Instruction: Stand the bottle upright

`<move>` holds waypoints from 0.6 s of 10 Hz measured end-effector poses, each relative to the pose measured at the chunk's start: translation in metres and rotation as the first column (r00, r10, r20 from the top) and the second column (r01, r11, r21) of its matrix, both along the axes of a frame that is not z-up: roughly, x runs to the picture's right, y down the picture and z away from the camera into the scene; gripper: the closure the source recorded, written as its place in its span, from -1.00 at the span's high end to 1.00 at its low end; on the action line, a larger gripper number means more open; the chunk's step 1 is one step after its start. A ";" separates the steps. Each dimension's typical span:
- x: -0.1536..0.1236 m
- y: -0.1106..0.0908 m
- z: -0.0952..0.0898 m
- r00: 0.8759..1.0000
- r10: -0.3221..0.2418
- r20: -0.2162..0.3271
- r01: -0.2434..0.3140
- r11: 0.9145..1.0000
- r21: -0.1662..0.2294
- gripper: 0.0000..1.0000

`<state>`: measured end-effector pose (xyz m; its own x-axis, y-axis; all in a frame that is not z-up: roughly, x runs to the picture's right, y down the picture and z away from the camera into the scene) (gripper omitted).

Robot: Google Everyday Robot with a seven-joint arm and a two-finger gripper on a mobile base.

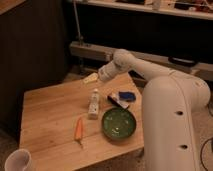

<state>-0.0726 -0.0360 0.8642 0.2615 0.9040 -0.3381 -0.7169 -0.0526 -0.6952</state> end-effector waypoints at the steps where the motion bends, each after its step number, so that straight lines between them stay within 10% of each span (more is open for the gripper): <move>1: 0.003 0.001 0.006 1.000 0.000 -0.018 0.000 1.000 -0.009 0.60; 6: 0.005 0.009 0.034 0.997 -0.031 -0.075 0.026 0.997 -0.070 0.60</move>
